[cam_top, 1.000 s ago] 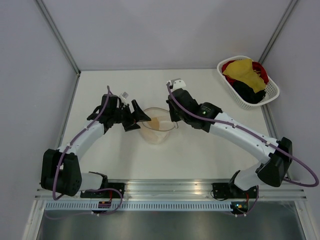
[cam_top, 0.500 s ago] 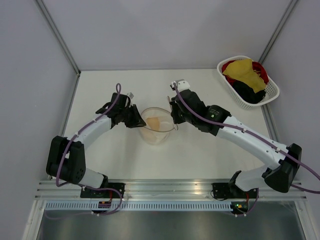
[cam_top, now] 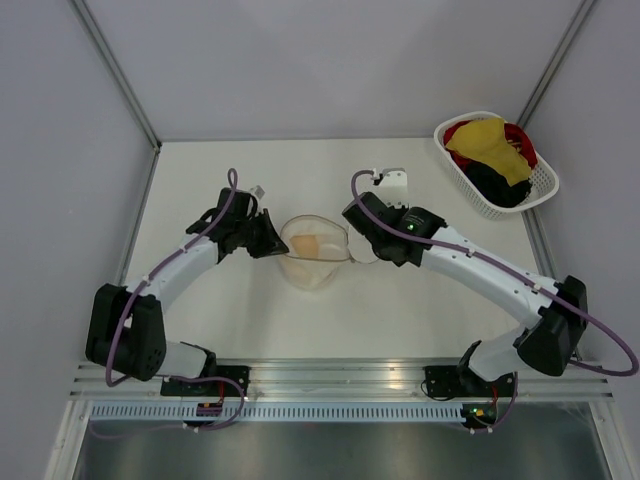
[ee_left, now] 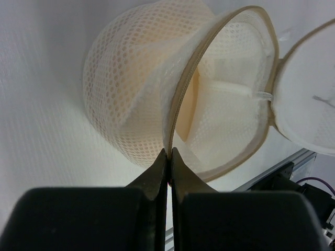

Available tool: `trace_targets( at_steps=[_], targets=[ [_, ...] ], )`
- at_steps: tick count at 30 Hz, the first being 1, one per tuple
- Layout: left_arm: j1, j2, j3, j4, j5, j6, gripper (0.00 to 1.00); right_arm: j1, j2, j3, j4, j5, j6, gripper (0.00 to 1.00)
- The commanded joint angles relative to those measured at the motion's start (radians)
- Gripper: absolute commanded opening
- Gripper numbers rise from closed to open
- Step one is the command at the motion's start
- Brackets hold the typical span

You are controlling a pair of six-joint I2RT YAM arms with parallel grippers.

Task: Unzip the laundry bag and remove the bra

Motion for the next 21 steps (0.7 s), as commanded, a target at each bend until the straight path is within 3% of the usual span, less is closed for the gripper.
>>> trace_targets(
  at_steps=[1, 3, 5, 6, 8, 10, 13, 21],
  targets=[
    [-0.005, -0.085, -0.025, 0.019, 0.036, -0.01, 0.02, -0.003, 0.061, 0.024, -0.182, 0.215, 0.13, 0.3],
    [-0.006, -0.103, -0.034, 0.02, 0.048, -0.016, 0.02, 0.023, 0.036, 0.013, -0.13, 0.184, 0.094, 0.56],
    [-0.006, -0.12, -0.048, 0.016, 0.062, -0.018, 0.02, 0.051, -0.034, -0.018, 0.025, 0.115, -0.021, 0.62],
    [-0.008, -0.122, -0.053, 0.016, 0.067, -0.018, 0.02, 0.068, -0.063, -0.038, 0.094, -0.034, -0.057, 0.68],
    [-0.014, -0.125, -0.07, 0.014, 0.075, -0.016, 0.02, 0.066, -0.129, -0.105, 0.289, -0.176, -0.121, 0.71],
    [-0.02, -0.122, -0.088, 0.016, 0.075, -0.013, 0.02, 0.066, -0.134, -0.13, 0.385, -0.337, -0.129, 0.74],
    [-0.026, -0.119, -0.116, 0.013, 0.073, -0.008, 0.02, 0.068, -0.05, -0.13, 0.445, -0.461, -0.135, 0.73],
    [-0.029, -0.125, -0.169, -0.012, 0.058, 0.004, 0.02, 0.066, 0.154, -0.136, 0.633, -0.608, -0.163, 0.69]
  ],
)
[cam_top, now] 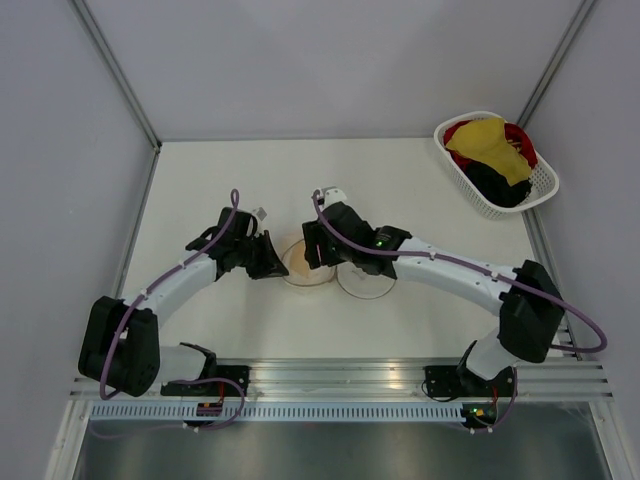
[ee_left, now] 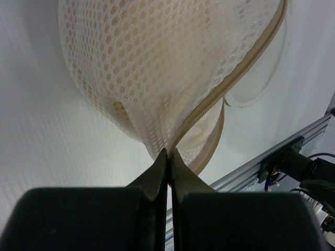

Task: Unzip the laundry bag and remove the bra

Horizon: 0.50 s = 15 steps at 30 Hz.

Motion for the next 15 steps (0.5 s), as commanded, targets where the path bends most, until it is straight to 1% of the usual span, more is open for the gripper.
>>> trace_targets(
  at_steps=[1, 6, 11, 15],
  targets=[
    [-0.004, -0.019, -0.013, -0.007, 0.002, 0.007, 0.02, 0.002, 0.075, 0.01, 0.13, -0.115, -0.023, 0.69],
    [-0.004, -0.013, -0.012, -0.016, -0.012, 0.007, 0.02, 0.0, 0.169, 0.032, 0.192, -0.166, -0.006, 0.61],
    [-0.004, -0.013, -0.009, -0.023, -0.015, 0.002, 0.02, 0.002, 0.275, 0.045, 0.21, -0.181, 0.016, 0.55],
    [-0.004, -0.021, -0.009, -0.024, -0.012, 0.0, 0.02, 0.0, 0.336, 0.058, 0.23, -0.158, 0.019, 0.53]
  ],
)
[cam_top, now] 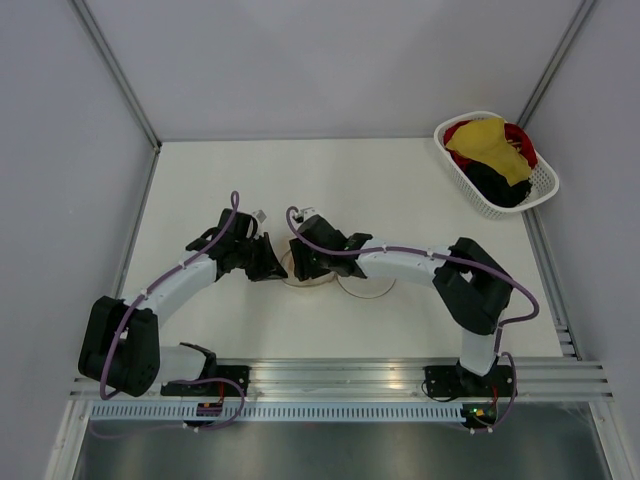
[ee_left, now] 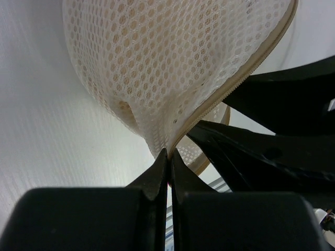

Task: Unzip the laundry bag and remove the bra

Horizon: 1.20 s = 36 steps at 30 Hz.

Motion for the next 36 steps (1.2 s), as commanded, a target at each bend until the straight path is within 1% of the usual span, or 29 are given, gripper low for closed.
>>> trace_targets(
  at_steps=[1, 3, 4, 7, 10, 13, 14, 16, 17, 19, 20, 23, 32, 36],
  targets=[
    [-0.004, -0.022, 0.003, 0.001, -0.006, 0.0, 0.02, 0.002, 0.053, 0.055, 0.056, 0.01, 0.013, 0.53],
    [-0.002, -0.024, 0.003, 0.001, -0.005, -0.001, 0.02, 0.002, 0.074, 0.078, 0.036, 0.05, 0.016, 0.52],
    [-0.004, -0.024, 0.003, 0.001, -0.005, -0.003, 0.02, 0.002, 0.093, 0.089, 0.021, 0.1, 0.016, 0.52],
    [-0.004, -0.03, 0.001, 0.001, 0.0, -0.004, 0.02, 0.005, 0.119, 0.123, -0.028, 0.175, 0.012, 0.55],
    [-0.004, -0.03, 0.001, 0.001, 0.002, -0.006, 0.02, 0.006, 0.157, 0.16, -0.067, 0.2, -0.002, 0.52],
    [-0.004, -0.027, 0.0, 0.002, 0.009, -0.007, 0.02, 0.009, 0.191, 0.174, -0.075, 0.213, 0.001, 0.42],
    [-0.004, -0.03, -0.005, 0.004, 0.009, -0.009, 0.02, 0.009, 0.196, 0.174, -0.076, 0.228, 0.003, 0.35],
    [-0.004, -0.033, -0.008, 0.004, 0.011, -0.01, 0.02, 0.008, 0.202, 0.174, -0.076, 0.239, 0.003, 0.27],
    [-0.002, -0.035, -0.011, 0.005, 0.011, -0.01, 0.02, 0.008, 0.203, 0.172, -0.076, 0.249, 0.003, 0.18],
    [-0.004, -0.036, -0.011, 0.005, 0.012, -0.012, 0.02, 0.008, 0.199, 0.17, -0.078, 0.252, 0.0, 0.08],
    [-0.004, -0.035, -0.012, 0.005, 0.014, -0.012, 0.02, 0.008, 0.196, 0.169, -0.081, 0.252, -0.001, 0.0],
    [-0.004, -0.035, -0.012, 0.005, 0.012, -0.013, 0.02, 0.009, 0.159, 0.154, -0.078, 0.242, -0.008, 0.0],
    [-0.004, -0.021, -0.008, 0.013, -0.002, -0.016, 0.02, 0.011, -0.102, 0.105, -0.075, 0.127, -0.04, 0.0],
    [-0.002, -0.012, -0.005, 0.018, -0.005, -0.019, 0.02, 0.011, -0.182, 0.092, -0.079, 0.073, -0.043, 0.0]
  ],
)
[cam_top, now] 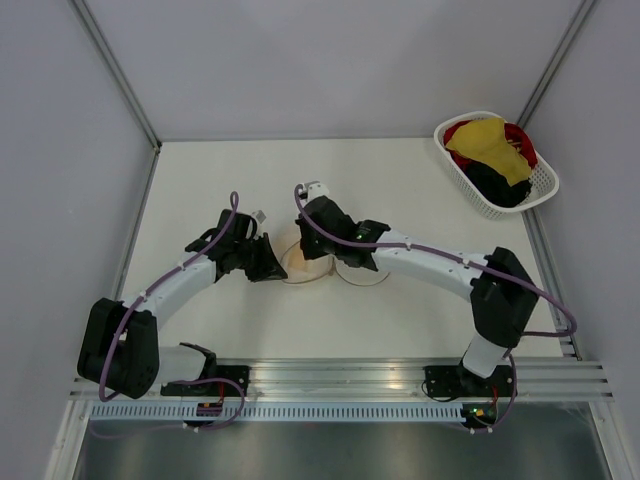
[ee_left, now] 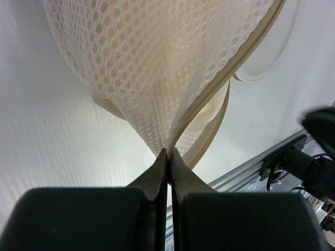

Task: Unzip the laundry bag and remove the bra

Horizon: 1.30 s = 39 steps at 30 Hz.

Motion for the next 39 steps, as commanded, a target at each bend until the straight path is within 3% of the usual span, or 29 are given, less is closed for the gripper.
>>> trace_targets(
  at_steps=[1, 5, 9, 18, 25, 32, 36, 38, 39],
  targets=[
    [-0.004, 0.002, 0.003, 0.018, -0.005, -0.019, 0.02, 0.002, -0.094, -0.01, 0.008, -0.068, -0.019, 0.0],
    [-0.004, 0.01, 0.005, 0.024, -0.006, -0.022, 0.02, 0.002, -0.136, -0.009, -0.01, -0.076, -0.029, 0.0],
    [-0.004, 0.01, 0.006, 0.026, -0.002, -0.025, 0.02, 0.002, -0.061, 0.029, -0.067, -0.04, -0.052, 0.02],
    [-0.004, -0.003, 0.006, 0.026, 0.005, -0.028, 0.02, 0.002, 0.09, 0.023, 0.0, -0.059, -0.042, 0.18],
    [-0.004, -0.01, 0.013, 0.026, 0.015, -0.034, 0.02, 0.002, 0.202, 0.08, 0.007, -0.048, -0.049, 0.38],
    [-0.004, -0.022, 0.013, 0.024, 0.026, -0.039, 0.02, 0.003, 0.326, 0.146, 0.01, -0.013, -0.033, 0.49],
    [-0.004, -0.027, 0.013, 0.026, 0.031, -0.04, 0.02, 0.005, 0.361, 0.177, -0.018, 0.064, -0.024, 0.47],
    [-0.004, -0.029, 0.013, 0.026, 0.031, -0.04, 0.02, 0.005, 0.378, 0.18, -0.023, 0.075, -0.027, 0.38],
    [-0.004, -0.029, 0.013, 0.024, 0.031, -0.04, 0.02, 0.003, 0.383, 0.18, -0.019, 0.075, -0.027, 0.27]
  ],
)
